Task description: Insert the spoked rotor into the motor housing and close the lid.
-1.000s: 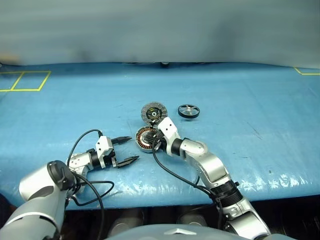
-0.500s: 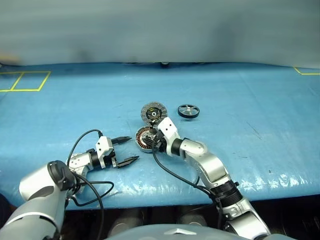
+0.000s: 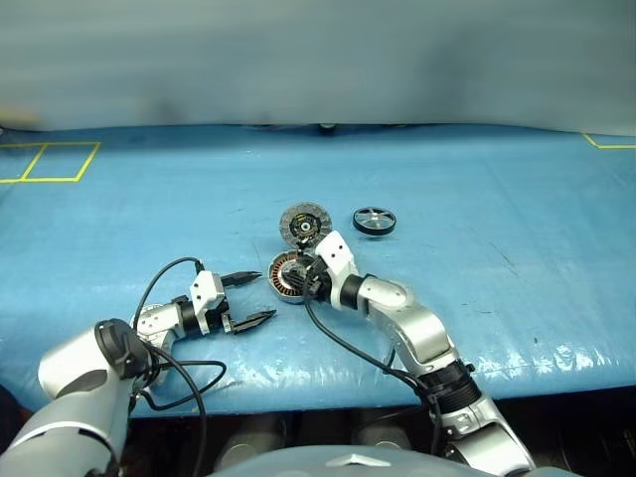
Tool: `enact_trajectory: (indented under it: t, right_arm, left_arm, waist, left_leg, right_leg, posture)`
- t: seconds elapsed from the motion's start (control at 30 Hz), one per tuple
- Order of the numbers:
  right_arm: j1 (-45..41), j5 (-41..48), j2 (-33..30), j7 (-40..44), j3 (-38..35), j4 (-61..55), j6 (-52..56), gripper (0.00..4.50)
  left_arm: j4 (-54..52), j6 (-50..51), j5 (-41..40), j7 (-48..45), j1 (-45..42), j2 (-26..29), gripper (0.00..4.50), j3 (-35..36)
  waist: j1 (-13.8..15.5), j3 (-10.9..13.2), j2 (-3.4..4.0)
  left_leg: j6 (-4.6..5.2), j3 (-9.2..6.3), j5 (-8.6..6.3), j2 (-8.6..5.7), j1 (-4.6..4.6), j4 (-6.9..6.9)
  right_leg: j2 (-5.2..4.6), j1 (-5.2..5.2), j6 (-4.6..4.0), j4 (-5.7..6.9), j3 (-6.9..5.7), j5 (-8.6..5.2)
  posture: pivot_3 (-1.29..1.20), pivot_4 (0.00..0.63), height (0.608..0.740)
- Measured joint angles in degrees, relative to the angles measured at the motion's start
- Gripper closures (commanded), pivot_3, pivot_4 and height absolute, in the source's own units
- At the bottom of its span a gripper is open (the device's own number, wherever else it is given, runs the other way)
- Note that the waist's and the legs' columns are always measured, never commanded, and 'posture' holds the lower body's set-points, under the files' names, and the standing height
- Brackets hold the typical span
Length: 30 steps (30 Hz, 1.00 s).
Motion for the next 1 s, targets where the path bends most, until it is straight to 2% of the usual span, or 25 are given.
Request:
enact_trajectory:
  t: [0.13,1.0]
  right_arm:
    - [0.16,0.48,-0.08,0.00,-0.11,0.00,0.00,4.47]
    - [-0.15,-2.13,-0.76,-1.43,0.35,1.22,-1.15,4.49]
  left_arm:
    - [0.00,0.00,-0.08,-0.01,0.01,0.00,0.00,-0.11]
    - [-0.01,-0.08,-0.22,0.69,0.26,-0.11,0.00,-0.48]
  waist:
    - [-0.01,0.00,0.00]
    - [-0.09,-0.10,0.13]
  left_leg:
    - [0.00,0.00,0.00,0.00,0.00,0.00]
    - [-0.02,0.01,-0.01,0.00,0.03,-0.01]
  right_leg:
    - [0.00,0.00,0.00,0.00,0.00,0.00]
    - [0.01,0.01,0.00,0.01,0.01,0.00]
  posture:
    - [0.00,0.150,0.740]
    - [0.00,0.150,0.740]
